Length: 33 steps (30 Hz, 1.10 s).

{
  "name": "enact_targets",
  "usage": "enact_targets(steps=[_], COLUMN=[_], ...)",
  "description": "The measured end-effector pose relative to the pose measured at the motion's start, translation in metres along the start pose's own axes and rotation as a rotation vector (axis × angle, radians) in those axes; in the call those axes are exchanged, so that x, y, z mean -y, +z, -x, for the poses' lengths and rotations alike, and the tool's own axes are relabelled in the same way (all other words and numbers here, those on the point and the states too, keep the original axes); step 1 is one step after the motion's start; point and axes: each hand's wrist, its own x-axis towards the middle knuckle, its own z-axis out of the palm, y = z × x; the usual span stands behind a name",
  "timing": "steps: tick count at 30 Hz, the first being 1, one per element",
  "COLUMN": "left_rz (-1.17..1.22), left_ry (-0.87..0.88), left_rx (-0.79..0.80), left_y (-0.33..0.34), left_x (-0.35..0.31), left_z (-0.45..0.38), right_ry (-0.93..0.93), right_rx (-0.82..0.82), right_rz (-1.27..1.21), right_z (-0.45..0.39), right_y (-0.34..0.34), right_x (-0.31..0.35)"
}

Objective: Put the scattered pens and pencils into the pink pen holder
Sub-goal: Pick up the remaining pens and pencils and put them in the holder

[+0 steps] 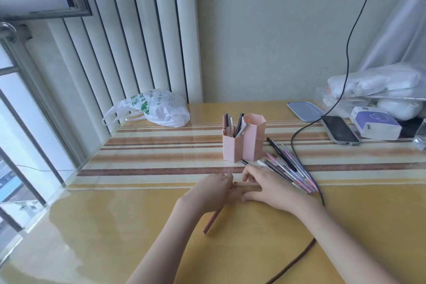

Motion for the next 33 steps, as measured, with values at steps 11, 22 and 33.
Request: enact_targets(steps=[11, 22, 33], left_rz=[0.703, 1.600, 1.807], left_ry=[-0.093, -0.057, -0.207], left_rx=[-0.057, -0.114, -0.195], left_y=[-0.009, -0.010, -0.012], left_x=[0.018, 0.016, -0.002], left_z=[0.003, -0.008, -0.028], right_ry=[0.190, 0.106, 0.081], right_rx=[-0.095, -0.353, -0.645], right_rz=[0.045, -0.504, -1.510], right_z=[0.004, -0.002, -0.025], right_y=[-0.018, -0.027, -0.021], right_x=[-0.010, 0.004, 0.016])
